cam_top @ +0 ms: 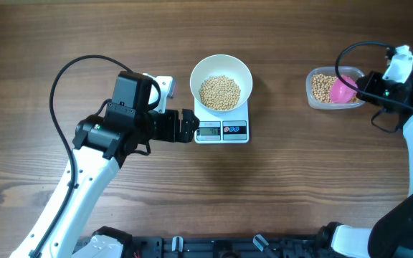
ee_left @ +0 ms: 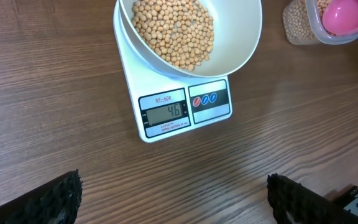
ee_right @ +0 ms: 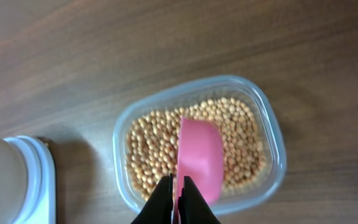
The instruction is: Scoop item into bowl and weigh 150g on scale
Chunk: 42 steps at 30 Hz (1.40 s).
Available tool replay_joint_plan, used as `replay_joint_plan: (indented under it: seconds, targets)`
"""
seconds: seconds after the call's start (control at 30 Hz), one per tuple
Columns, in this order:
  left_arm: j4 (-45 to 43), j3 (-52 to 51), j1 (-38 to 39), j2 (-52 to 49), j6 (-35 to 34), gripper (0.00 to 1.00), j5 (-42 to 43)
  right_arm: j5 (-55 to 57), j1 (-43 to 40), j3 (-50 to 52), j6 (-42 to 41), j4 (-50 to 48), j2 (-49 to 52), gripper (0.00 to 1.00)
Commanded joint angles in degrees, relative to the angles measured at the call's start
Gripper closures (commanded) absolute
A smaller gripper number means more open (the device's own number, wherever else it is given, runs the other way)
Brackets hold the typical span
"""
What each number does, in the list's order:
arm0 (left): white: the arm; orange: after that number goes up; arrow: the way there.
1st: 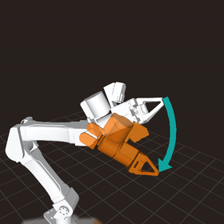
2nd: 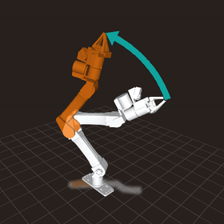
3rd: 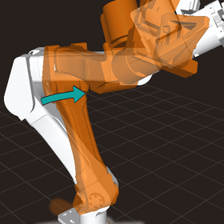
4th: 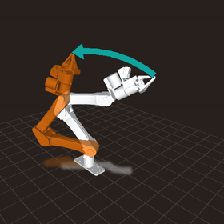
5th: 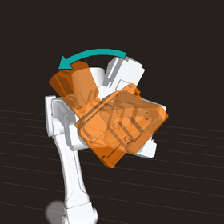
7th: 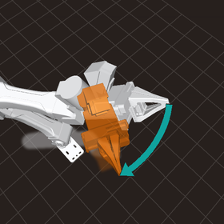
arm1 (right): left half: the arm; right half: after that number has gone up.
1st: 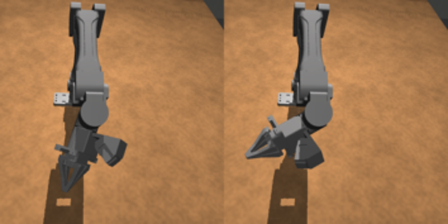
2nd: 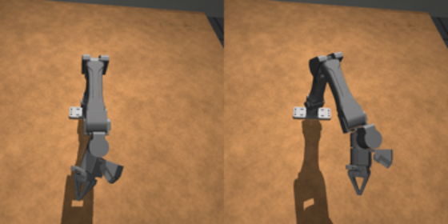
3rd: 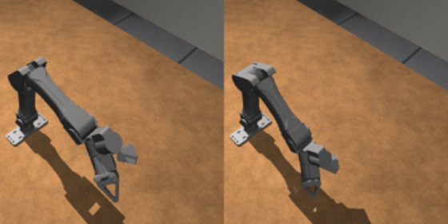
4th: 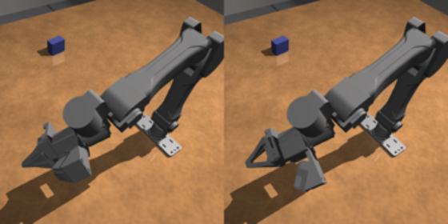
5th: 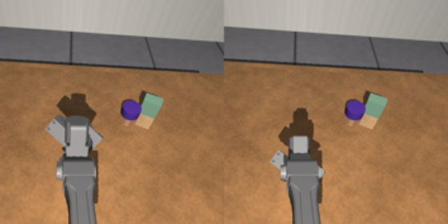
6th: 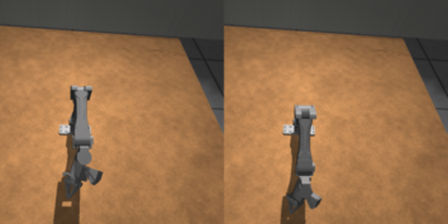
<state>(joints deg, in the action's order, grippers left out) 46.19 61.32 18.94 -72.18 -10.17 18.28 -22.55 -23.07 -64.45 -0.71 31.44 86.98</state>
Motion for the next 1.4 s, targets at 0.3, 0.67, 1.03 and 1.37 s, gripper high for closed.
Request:
replay_joint_plan:
  seconds: [0.3, 0.67, 1.03, 1.37]
  targets:
    - [-0.15, -0.42, 0.24, -0.15, 0.9, 0.0, 0.7, 1.62, 0.02, 1.09, 3.87, 3.43, 2.71, 0.87]
    - [-0.15, -0.42, 0.24, -0.15, 0.9, 0.0, 0.7, 1.62, 0.02, 1.09, 5.01, 4.87, 2.71, 0.96]
    - [-0.17, -0.42, 0.24, -0.15, 0.9, 0.0, 0.7, 2.05, -0.11, 0.02, 0.11, 6.01, 2.67, 0.46]
    - [-0.15, -0.42, 0.24, -0.15, 0.9, 0.0, 0.7, 6.23, -1.86, 2.54, 0.5, 10.69, 2.82, 0.26]
